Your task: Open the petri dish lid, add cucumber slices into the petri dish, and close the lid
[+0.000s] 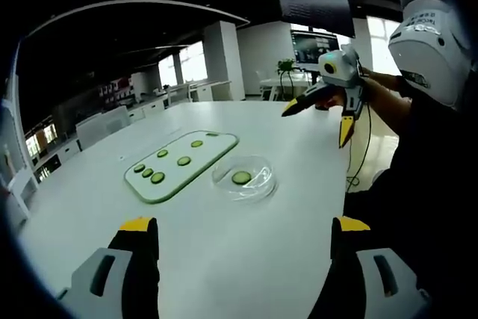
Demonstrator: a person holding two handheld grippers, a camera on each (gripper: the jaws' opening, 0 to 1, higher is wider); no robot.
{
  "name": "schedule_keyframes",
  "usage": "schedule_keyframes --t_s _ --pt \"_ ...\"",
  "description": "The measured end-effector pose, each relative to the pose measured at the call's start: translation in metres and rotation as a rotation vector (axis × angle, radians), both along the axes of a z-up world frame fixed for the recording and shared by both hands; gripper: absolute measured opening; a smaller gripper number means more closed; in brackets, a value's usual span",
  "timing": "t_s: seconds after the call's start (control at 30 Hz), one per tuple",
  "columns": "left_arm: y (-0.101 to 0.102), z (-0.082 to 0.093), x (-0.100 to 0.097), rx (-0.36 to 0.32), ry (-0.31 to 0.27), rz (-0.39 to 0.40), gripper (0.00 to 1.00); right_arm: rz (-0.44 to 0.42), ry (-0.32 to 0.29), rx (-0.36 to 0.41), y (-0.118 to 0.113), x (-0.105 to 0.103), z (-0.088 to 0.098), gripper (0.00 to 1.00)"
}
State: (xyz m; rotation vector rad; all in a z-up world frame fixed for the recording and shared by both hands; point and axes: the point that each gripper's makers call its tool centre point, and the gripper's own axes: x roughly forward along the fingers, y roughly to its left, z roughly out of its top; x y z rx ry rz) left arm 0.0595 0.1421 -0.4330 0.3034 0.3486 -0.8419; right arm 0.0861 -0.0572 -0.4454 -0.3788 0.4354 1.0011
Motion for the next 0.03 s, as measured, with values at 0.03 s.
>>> schedule_keyframes --t_s 0.03 --pt "0.0003 -0.0004 0.0000 0.011 -0.006 0.001 0.95 0.002 -0.001 -0.004 0.0002 -0.0003 -0.0005 0.95"
